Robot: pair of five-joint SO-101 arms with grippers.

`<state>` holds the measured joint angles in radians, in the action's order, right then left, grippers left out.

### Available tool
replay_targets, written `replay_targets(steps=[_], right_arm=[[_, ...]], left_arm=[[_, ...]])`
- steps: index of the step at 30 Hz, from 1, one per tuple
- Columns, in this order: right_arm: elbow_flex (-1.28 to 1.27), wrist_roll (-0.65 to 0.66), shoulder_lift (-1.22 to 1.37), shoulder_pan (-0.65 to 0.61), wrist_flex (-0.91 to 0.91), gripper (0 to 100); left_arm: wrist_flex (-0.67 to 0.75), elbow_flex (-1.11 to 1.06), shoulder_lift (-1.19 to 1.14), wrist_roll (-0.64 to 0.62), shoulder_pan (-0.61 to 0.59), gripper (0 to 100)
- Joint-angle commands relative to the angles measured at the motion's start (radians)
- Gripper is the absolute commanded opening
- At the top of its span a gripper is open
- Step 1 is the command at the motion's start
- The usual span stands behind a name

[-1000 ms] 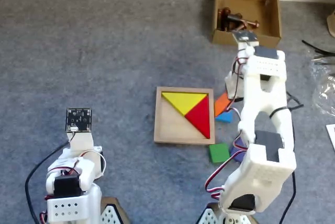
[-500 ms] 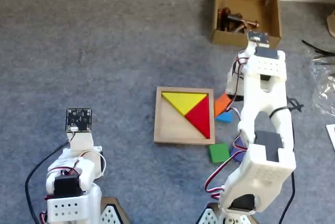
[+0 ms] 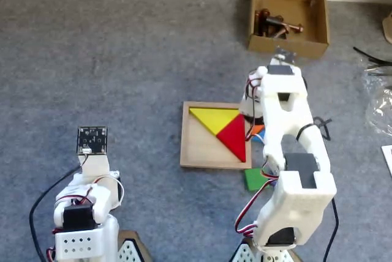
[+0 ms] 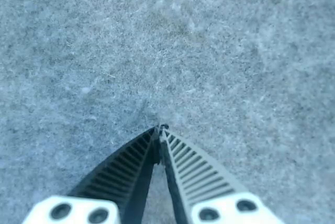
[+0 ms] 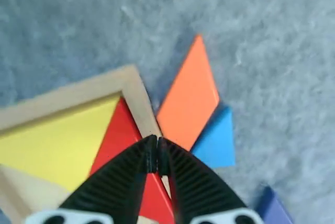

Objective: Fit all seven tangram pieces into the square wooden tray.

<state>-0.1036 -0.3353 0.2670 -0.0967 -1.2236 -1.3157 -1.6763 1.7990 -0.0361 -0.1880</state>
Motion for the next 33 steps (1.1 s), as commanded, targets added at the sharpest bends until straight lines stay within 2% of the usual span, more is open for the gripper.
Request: replay_targets(steps=[1, 10, 13, 17, 21, 33], right_arm=[[0.002, -0.012, -0.067, -0.01, 0.059, 1.1], [0.001, -0.123, -0.067, -0.005, 0.09, 1.1], [-0.013, -0.129, -0.067, -0.005, 0.091, 4.0], [-0.042, -0.204, -0.067, -0.004, 0.096, 8.7], [-0.045, -0.233, -0.067, -0.002, 0.096, 9.5], [-0.056, -0.238, -0.067, 0.036, 0.09, 9.5]], left_arm=[[-0.008, -0.021, -0.007, -0.002, -0.008, 0], [-0.008, -0.021, -0.007, -0.002, -0.008, 0], [-0.008, -0.021, -0.007, -0.002, -0.008, 0], [-0.008, -0.021, -0.007, -0.002, -0.008, 0], [-0.008, -0.021, -0.007, -0.002, -0.008, 0], [-0.008, -0.021, -0.007, -0.002, -0.008, 0]])
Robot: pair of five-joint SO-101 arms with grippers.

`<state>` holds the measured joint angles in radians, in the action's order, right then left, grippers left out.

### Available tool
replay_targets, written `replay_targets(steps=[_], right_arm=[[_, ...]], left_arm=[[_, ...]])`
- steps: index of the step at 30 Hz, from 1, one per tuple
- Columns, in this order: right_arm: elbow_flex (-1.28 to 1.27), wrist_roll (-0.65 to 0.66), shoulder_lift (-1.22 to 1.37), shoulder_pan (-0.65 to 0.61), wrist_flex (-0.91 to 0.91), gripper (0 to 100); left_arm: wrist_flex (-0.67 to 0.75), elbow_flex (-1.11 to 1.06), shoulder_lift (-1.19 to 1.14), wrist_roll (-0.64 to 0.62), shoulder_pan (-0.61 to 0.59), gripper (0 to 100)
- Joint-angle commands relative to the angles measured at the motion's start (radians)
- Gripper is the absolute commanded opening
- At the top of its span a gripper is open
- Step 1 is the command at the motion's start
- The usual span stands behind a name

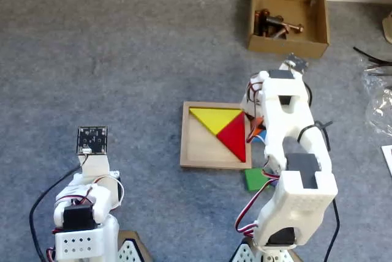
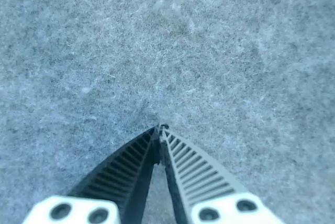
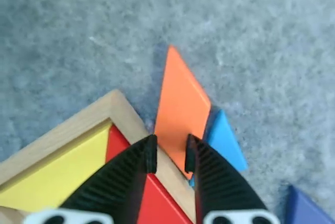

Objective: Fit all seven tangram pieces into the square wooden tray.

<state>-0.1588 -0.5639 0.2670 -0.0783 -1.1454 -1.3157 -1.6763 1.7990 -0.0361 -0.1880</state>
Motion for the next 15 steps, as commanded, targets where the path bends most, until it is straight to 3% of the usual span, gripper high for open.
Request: replay_targets(steps=[1, 10, 15], right_arm=[[-0.019, -0.009, -0.067, 0.018, 0.015, 9.5], [-0.059, -0.009, -0.067, 0.018, 0.021, 9.5], [-0.077, -0.008, -0.065, 0.018, 0.124, 9.6]], left_arm=[[-0.008, -0.021, -0.007, -0.002, -0.008, 0], [-0.008, -0.021, -0.007, -0.002, -0.008, 0], [-0.008, -0.021, -0.007, -0.002, -0.008, 0]])
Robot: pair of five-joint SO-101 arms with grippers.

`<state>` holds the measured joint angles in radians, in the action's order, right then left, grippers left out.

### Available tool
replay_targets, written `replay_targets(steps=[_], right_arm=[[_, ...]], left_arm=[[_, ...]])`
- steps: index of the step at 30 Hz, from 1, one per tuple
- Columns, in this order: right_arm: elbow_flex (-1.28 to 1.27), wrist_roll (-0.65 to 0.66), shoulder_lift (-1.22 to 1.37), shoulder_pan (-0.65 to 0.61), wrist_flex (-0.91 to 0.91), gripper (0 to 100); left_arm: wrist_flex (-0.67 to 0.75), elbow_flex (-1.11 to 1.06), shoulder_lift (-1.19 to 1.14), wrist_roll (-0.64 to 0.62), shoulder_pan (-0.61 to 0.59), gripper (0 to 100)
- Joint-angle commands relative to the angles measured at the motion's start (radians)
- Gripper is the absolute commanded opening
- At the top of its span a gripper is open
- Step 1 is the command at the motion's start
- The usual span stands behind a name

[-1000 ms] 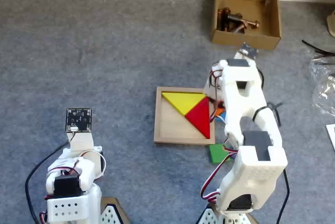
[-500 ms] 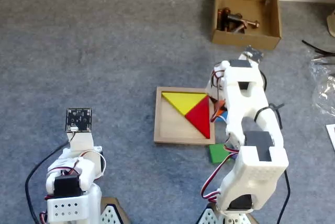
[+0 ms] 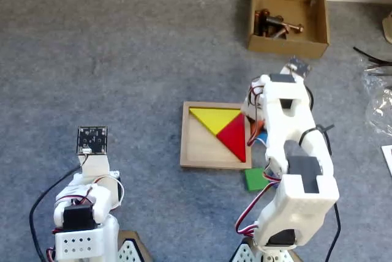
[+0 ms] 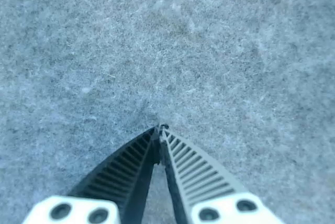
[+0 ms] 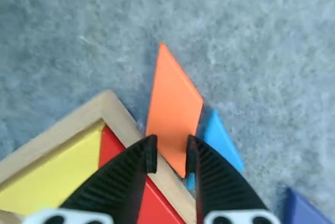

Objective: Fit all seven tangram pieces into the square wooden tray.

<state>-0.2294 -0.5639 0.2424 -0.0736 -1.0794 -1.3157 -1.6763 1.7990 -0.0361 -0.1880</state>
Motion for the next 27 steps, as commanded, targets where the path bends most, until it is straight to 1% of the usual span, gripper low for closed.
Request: replay_targets(steps=[1, 7, 11, 14, 16, 25, 27], right_arm=[[-0.015, -0.006, -0.042, 0.013, 0.061, 9.6], [-0.022, -0.008, -0.042, 0.013, 0.064, 11.0], [-0.027, -0.011, -0.042, 0.013, 0.065, 20.7], [-0.028, -0.075, -0.042, 0.013, 0.065, 26.4], [-0.03, -0.104, -0.042, 0.013, 0.065, 28.5], [-0.03, -0.098, -0.042, 0.015, 0.058, 28.9], [-0.03, -0.069, -0.042, 0.022, 0.058, 28.9]], left_arm=[[-0.008, -0.021, -0.007, -0.002, -0.008, 0], [-0.008, -0.021, -0.007, -0.002, -0.008, 0], [-0.008, -0.021, -0.007, -0.002, -0.008, 0], [-0.008, -0.021, -0.007, -0.002, -0.008, 0], [-0.008, -0.021, -0.007, -0.002, -0.008, 0], [-0.008, -0.021, -0.007, -0.002, -0.008, 0], [-0.008, -0.021, -0.007, -0.002, -0.008, 0]])
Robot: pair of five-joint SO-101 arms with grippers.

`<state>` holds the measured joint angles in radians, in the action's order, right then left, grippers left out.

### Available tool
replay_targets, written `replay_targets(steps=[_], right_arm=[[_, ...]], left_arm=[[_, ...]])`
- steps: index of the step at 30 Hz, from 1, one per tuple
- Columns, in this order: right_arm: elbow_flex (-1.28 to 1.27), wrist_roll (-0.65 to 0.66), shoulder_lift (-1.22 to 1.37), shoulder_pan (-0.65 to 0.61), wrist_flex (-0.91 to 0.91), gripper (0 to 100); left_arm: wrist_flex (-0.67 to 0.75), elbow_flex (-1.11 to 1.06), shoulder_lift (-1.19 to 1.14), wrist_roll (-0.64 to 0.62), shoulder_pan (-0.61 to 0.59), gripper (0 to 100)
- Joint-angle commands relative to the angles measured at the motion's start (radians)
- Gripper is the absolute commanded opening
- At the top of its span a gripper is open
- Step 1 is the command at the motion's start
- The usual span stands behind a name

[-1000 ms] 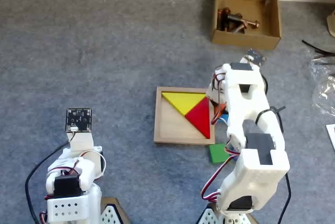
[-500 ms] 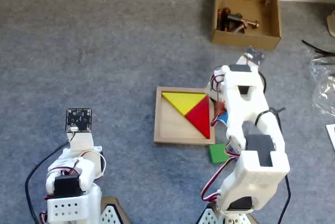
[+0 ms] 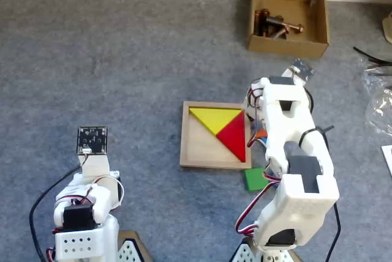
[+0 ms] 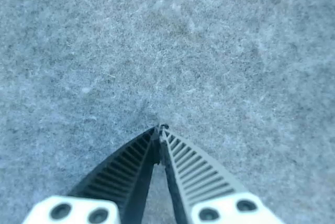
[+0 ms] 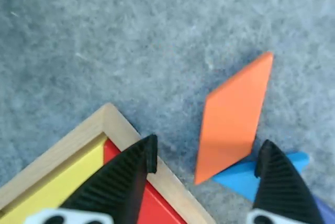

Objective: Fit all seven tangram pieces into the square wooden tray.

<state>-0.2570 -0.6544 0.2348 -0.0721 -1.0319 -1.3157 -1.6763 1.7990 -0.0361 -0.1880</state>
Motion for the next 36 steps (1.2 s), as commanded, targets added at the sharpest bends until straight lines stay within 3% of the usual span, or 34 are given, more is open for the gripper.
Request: replay_targets(steps=[1, 12, 17, 20, 36], right_arm=[[-0.002, 0.048, -0.035, 0.022, 0.01, 28.9], [-0.004, 0.092, -0.033, 0.061, 0.01, 27.9], [-0.004, 0.293, -0.033, 0.081, 0.016, 15.9], [-0.002, 0.339, -0.033, 0.081, 0.016, 11.0], [-0.056, 0.557, -0.033, 0.082, 0.016, 10.8]], left_arm=[[-0.008, -0.021, -0.007, -0.002, -0.008, 0], [-0.008, -0.021, -0.007, -0.002, -0.008, 0], [-0.008, -0.021, -0.007, -0.002, -0.008, 0], [-0.008, -0.021, -0.007, -0.002, -0.008, 0], [-0.008, -0.021, -0.007, -0.002, -0.008, 0]])
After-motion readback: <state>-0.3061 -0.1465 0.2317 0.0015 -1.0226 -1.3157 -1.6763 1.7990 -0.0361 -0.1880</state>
